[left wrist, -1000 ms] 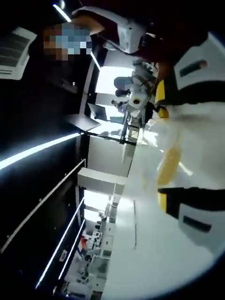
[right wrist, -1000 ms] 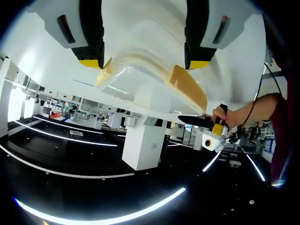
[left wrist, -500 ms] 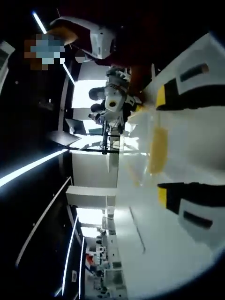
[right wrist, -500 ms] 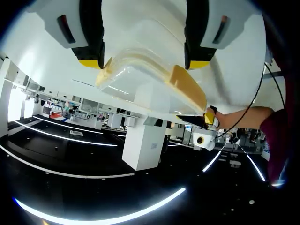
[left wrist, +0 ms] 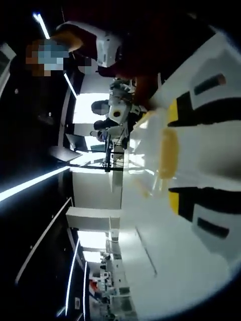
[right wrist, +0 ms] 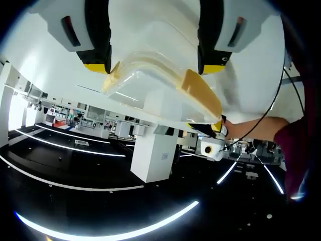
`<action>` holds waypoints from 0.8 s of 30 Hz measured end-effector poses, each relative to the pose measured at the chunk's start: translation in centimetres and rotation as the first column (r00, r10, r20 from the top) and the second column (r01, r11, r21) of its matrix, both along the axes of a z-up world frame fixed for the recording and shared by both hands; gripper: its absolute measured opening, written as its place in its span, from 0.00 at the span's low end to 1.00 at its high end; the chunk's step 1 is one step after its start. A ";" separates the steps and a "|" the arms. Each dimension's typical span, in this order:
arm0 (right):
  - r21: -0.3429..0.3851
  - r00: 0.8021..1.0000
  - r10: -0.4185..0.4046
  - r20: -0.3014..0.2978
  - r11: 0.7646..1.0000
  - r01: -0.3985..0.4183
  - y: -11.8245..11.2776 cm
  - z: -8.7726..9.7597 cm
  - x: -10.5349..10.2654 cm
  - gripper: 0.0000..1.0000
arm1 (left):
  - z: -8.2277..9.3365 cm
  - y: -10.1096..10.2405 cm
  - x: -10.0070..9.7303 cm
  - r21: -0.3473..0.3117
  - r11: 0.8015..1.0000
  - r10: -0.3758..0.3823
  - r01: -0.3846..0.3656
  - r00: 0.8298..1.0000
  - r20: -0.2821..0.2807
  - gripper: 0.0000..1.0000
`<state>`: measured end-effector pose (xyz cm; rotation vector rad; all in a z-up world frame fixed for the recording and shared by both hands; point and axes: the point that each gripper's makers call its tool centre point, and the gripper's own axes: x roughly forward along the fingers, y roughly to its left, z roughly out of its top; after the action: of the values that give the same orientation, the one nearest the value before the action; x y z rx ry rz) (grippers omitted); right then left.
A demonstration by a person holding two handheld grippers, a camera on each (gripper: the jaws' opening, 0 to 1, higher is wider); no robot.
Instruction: Snap each plastic latch of the storage box into its locked position after aligning the lid with the box until every specified latch is closed and the lid sits flush.
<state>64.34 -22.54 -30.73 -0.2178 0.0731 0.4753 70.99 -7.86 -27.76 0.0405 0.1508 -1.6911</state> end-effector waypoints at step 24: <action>-0.002 1.000 0.000 0.001 1.000 0.000 0.1 0.0 0.0 0.71 | -0.3 0.4 0.0 0.110 0.991 -0.080 0.075 0.996 0.047 0.36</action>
<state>64.29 -22.47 -30.69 -0.2197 0.0725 0.4750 71.02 -7.43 -28.01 0.1730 0.2048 -1.7565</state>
